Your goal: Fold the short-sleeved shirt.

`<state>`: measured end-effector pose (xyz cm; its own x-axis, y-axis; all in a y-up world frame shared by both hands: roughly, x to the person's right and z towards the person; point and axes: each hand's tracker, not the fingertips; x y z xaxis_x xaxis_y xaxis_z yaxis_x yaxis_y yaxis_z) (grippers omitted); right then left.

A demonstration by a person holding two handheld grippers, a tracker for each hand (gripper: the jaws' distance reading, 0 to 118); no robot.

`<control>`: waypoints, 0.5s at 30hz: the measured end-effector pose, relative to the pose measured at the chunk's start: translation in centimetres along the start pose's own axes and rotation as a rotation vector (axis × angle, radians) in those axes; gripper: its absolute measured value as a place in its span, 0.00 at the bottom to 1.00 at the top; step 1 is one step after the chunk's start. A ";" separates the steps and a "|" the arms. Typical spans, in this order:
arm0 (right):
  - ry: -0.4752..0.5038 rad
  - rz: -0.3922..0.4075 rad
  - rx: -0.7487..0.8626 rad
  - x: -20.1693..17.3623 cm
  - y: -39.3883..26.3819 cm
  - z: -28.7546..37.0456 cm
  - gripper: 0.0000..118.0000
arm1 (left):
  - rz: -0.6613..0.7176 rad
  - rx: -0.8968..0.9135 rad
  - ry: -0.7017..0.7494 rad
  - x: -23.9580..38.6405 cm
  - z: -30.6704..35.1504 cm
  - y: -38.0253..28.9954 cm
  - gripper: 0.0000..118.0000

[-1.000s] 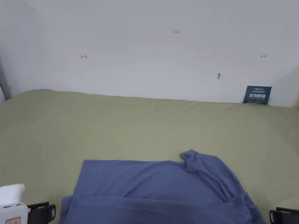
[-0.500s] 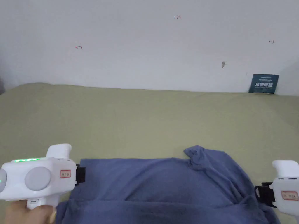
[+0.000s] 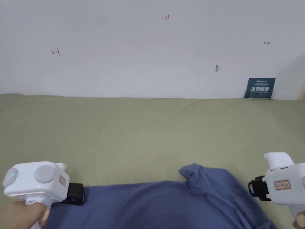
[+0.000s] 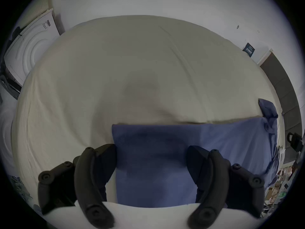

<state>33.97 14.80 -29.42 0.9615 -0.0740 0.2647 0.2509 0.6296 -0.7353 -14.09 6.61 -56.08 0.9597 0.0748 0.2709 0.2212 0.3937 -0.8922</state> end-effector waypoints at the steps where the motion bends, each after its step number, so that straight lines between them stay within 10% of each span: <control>1: 0.007 -0.014 -0.010 0.3 0.3 -0.4 0.00 | 0.002 0.005 -0.001 0.0 0.5 0.0 0.80; 3: 0.004 -0.078 -0.058 1.0 1.0 -1.5 0.00 | 0.027 0.032 0.015 0.5 1.9 -0.3 0.69; 5: -0.060 -0.117 -0.098 1.5 2.3 -3.1 0.07 | 0.039 0.076 -0.036 0.1 2.7 -0.7 0.14; 9: -0.063 -0.066 -0.282 2.7 4.8 -8.5 0.99 | 0.055 0.065 -0.098 0.7 3.8 -1.7 0.04; 14: -0.116 -0.036 -0.281 2.0 5.7 -13.2 0.83 | 0.050 0.066 -0.108 0.6 3.6 -2.1 0.04; 15: -0.126 -0.018 -0.263 1.8 5.7 -13.6 0.67 | 0.040 0.069 -0.105 0.8 3.6 -2.3 0.04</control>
<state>38.63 7.78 -41.63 0.9391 0.0233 0.3428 0.3045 0.4057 -0.8618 -14.49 9.07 -52.51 0.9433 0.1858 0.2751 0.1670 0.4506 -0.8770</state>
